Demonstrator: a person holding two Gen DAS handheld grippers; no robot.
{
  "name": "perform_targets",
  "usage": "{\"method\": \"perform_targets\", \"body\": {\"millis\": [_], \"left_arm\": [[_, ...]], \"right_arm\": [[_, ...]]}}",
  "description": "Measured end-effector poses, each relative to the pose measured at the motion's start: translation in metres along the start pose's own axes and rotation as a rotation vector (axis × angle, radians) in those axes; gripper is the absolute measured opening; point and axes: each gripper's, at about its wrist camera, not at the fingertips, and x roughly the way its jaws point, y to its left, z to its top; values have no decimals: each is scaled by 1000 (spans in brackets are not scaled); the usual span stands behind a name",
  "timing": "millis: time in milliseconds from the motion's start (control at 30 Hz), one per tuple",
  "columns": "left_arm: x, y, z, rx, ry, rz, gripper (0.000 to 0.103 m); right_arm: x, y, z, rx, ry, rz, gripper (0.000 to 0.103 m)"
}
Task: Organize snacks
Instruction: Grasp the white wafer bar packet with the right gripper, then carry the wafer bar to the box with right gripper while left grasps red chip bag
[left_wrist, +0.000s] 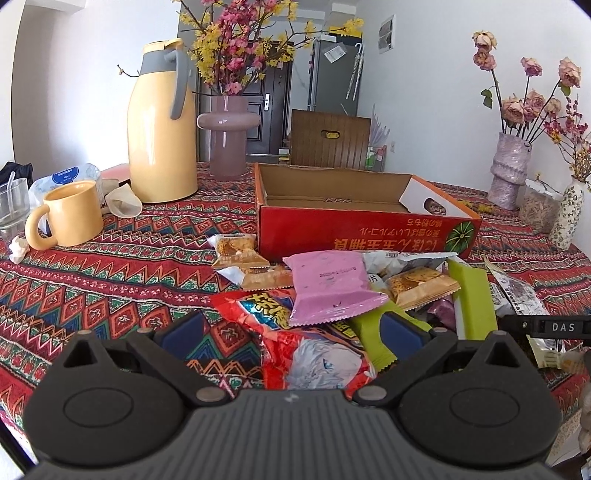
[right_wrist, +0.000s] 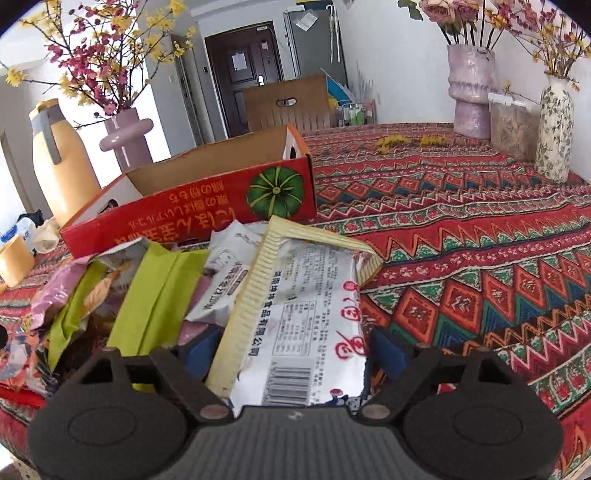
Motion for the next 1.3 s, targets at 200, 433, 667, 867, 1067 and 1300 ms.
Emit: {"method": "perform_targets", "body": {"millis": [200, 433, 667, 867, 1067, 1300], "left_arm": [[2, 1, 0, -5, 25, 5, 103], [11, 0, -2, 5, 96, 7, 103], [25, -9, 6, 16, 154, 62, 103], [46, -15, 10, 10, 217, 85, 101], [55, -17, 6, 20, 275, 77, 84], [48, -4, -2, 37, 272, 73, 69]], "right_arm": [[-5, -6, -1, 6, 1, 30, 83], [-21, -16, -13, 3, -48, 22, 36], [-48, -9, -20, -39, -193, -22, 35], [-60, -1, -20, -47, -242, -6, 35], [-56, 1, -24, -37, -220, 17, 35], [-55, 3, -28, -39, -214, 26, 35]]}}
